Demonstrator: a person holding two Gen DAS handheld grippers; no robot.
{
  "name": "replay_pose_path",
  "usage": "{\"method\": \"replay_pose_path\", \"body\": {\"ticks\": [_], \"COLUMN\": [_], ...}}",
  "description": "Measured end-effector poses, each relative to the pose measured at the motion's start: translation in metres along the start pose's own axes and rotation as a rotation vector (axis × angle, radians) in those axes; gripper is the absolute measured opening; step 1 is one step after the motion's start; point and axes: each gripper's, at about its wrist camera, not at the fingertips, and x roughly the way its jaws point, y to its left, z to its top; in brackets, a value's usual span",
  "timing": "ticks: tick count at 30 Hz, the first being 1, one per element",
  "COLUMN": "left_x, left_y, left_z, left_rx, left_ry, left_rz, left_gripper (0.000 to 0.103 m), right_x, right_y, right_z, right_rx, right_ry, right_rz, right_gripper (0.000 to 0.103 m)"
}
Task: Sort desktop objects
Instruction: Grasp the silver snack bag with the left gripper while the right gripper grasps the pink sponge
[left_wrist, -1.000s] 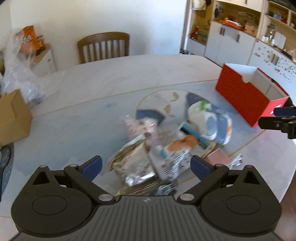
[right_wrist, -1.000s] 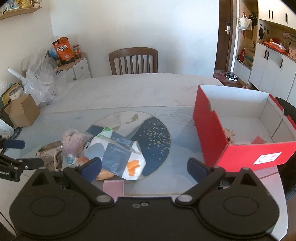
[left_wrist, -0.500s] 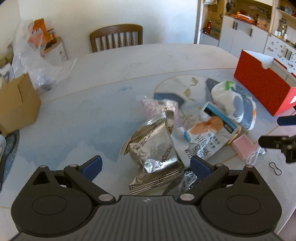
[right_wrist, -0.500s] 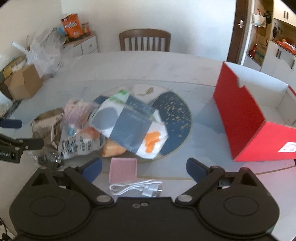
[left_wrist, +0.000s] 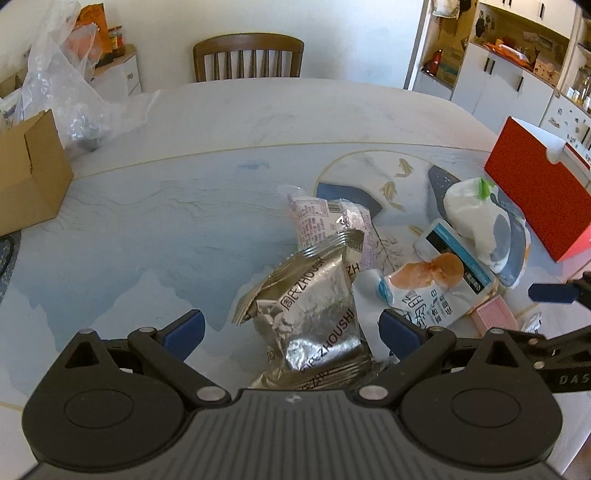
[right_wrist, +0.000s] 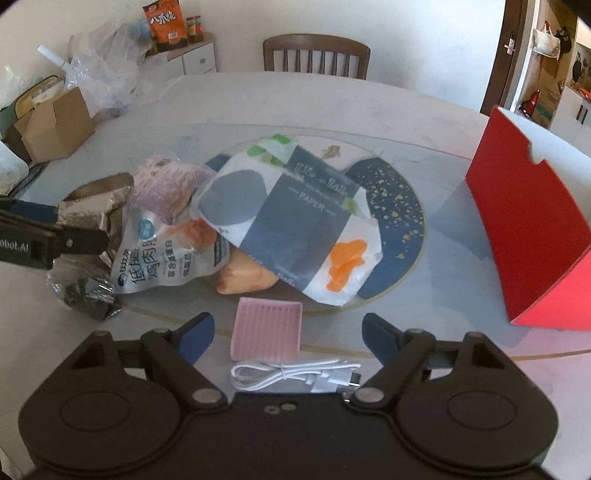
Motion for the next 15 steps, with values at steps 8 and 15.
{"method": "replay_pose_path", "body": {"ticks": [8, 15], "left_x": [0.003, 0.004], "left_y": [0.006, 0.004], "left_z": [0.001, 0.002], "left_rx": [-0.039, -0.035], "left_ry": [0.011, 0.023], "left_rz": [-0.010, -0.020], "left_gripper": [0.093, 0.079], "right_x": [0.010, 0.009], "right_y": [0.006, 0.011], "right_z": [0.000, 0.002], "right_rx": [-0.007, -0.030], "right_ry": [0.024, 0.016], "right_rz": [0.007, 0.004], "right_gripper": [0.075, 0.058]}}
